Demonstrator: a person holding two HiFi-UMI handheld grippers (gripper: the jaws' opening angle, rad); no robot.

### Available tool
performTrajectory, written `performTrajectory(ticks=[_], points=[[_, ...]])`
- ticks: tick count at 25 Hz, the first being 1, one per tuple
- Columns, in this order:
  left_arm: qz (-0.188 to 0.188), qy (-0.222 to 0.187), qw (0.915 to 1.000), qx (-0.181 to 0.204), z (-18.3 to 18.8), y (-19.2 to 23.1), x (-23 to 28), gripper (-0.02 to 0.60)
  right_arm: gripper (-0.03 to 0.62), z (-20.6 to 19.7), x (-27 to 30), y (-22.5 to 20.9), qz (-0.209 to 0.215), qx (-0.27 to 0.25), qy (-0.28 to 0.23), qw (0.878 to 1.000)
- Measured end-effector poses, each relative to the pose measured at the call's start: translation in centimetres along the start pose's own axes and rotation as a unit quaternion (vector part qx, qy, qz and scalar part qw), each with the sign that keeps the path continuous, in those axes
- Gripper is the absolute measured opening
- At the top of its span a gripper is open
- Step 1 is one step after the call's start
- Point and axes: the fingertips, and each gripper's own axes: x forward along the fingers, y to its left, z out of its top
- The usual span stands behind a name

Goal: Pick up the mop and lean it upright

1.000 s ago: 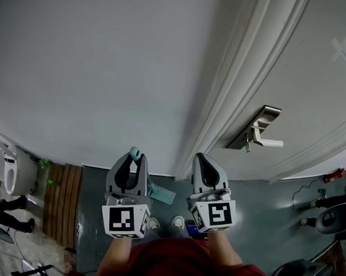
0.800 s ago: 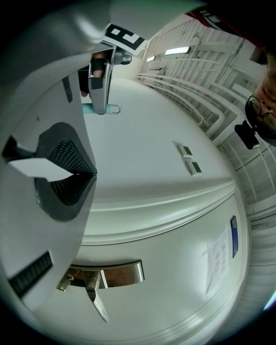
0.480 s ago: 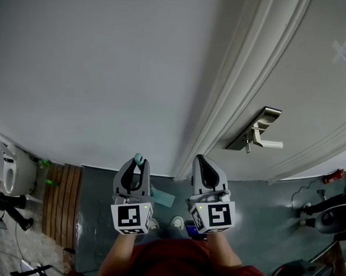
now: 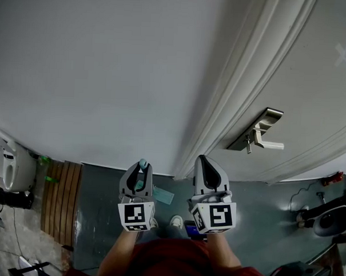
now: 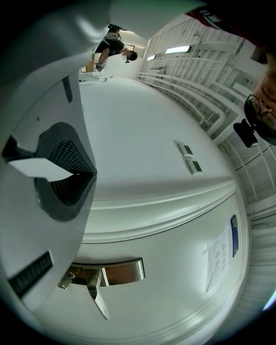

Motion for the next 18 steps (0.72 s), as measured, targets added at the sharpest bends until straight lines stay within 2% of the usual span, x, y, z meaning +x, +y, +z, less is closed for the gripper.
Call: performTrajectory(ticks=[18], points=[[-0.002, -0.01, 0.9999, 0.006, 0.1, 0.6, 2.4, 0.104, 0.017, -0.1, 0.5, -0.5, -0.003, -0.001, 0.002, 1.0]])
